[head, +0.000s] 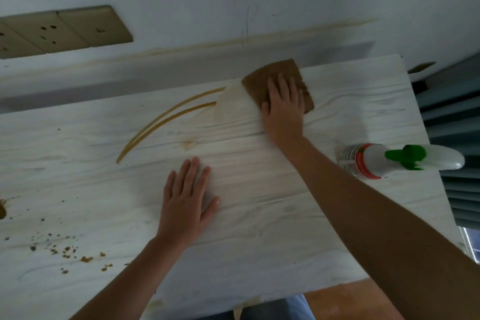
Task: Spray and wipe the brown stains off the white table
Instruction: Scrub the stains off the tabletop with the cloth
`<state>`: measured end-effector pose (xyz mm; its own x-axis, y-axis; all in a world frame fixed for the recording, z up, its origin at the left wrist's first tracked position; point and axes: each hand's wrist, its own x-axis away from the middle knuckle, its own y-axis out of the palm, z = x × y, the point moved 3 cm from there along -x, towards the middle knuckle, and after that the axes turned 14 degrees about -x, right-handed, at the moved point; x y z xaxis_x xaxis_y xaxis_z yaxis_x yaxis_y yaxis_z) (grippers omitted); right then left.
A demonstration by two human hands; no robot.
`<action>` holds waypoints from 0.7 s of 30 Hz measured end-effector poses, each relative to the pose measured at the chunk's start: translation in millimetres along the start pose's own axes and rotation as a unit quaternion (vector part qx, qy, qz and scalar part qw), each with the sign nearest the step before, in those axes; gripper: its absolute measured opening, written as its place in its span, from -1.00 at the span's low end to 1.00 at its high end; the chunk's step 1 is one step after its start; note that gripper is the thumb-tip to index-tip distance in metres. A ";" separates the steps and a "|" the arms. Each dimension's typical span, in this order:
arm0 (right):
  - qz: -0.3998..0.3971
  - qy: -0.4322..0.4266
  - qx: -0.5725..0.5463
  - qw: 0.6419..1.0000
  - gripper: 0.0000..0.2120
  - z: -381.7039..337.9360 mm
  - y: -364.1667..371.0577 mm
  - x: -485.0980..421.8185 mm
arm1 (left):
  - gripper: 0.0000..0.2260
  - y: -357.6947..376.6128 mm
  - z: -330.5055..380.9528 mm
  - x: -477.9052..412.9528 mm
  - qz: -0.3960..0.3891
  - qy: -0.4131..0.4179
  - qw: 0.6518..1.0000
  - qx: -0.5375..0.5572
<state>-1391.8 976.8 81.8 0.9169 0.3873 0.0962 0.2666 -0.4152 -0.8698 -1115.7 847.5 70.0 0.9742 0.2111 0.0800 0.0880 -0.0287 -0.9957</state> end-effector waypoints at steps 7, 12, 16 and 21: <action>0.010 -0.013 0.001 1.000 -0.38 30.0 -12.4 28.8 | -0.37 0.2 -2.4 0.0 0.003 -0.004 1.000 -0.002; -0.036 0.018 -0.008 0.999 -0.35 41.4 -22.2 -25.2 | -0.37 5.8 -3.1 0.5 0.000 -0.004 1.000 -0.002; -0.074 -0.008 -0.003 0.997 -0.39 7.0 -2.9 -39.2 | -0.37 7.1 -0.6 1.4 -0.008 -0.005 1.000 0.009; -0.126 -0.116 0.000 0.985 -0.37 -75.3 42.7 -10.1 | -0.40 -4.6 -6.7 1.4 -0.028 0.004 0.999 0.033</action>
<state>-1367.3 893.1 80.1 0.7295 0.6553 0.1962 0.4768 -0.2815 -0.8327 -1113.4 841.4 75.0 0.9696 0.2035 0.1358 0.1286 0.0482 -0.9905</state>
